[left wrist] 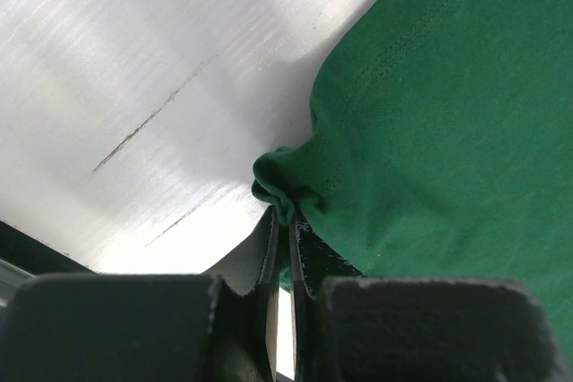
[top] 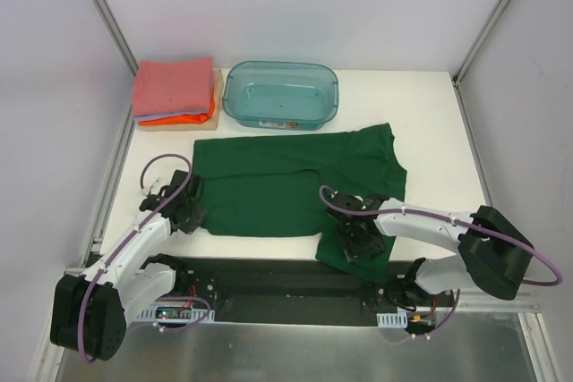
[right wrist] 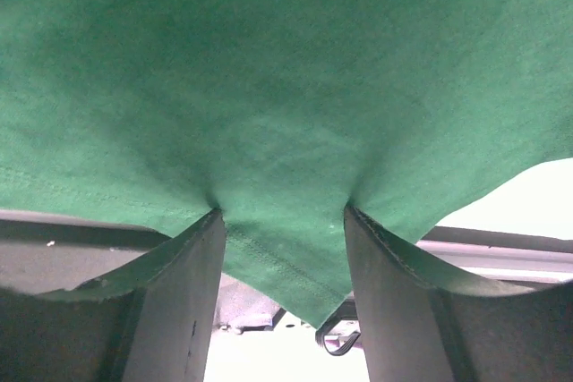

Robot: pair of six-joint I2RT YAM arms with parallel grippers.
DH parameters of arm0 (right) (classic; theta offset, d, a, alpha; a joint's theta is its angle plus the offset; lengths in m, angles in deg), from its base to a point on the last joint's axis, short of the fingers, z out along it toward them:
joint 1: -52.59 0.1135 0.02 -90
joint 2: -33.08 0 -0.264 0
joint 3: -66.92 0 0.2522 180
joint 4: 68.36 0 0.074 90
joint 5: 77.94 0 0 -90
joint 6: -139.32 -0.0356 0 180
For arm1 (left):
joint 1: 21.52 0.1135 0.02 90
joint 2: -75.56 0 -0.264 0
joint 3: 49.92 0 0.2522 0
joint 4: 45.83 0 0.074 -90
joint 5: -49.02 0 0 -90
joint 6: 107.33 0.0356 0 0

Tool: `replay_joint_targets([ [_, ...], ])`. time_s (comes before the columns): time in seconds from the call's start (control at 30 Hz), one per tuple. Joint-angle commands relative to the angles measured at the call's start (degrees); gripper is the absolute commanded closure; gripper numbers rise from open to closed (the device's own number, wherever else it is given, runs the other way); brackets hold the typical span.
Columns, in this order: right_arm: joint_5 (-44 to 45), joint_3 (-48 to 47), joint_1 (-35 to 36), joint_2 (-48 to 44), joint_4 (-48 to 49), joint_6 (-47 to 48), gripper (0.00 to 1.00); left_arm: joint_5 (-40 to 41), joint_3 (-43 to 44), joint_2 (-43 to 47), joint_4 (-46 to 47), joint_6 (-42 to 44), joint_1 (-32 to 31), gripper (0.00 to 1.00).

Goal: Fold and stack the t-shirts
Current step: Grap the side of the flattened tshirt closest away from the robot with both arms, then fold the other side of the tshirt into a rectangle

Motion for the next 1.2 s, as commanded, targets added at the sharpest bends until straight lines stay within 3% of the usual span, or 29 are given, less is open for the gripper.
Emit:
replay_joint_targets([
  [0.0, 3.31, -0.32, -0.38, 0.53, 0.47, -4.89, 0.44, 0.57, 0.64, 0.21, -0.18, 0.38, 0.77, 1.00],
  [0.3, 6.56, 0.29, -1.61, -0.62, 1.09, -10.70, 0.72, 0.74, 0.02, 2.58, -0.17, 0.64, 0.77, 1.00],
  [0.6, 8.32, -2.86, -2.05, -2.90, -2.50, -8.51, 0.97, 0.39, 0.81, 4.96, -0.26, 2.14, 0.77, 1.00],
  [1.17, 10.16, -19.82, -15.75, -2.55, -5.50, 8.54, 1.00, 2.50, 6.52, 0.92, -0.17, 3.37, 1.12, 1.00],
])
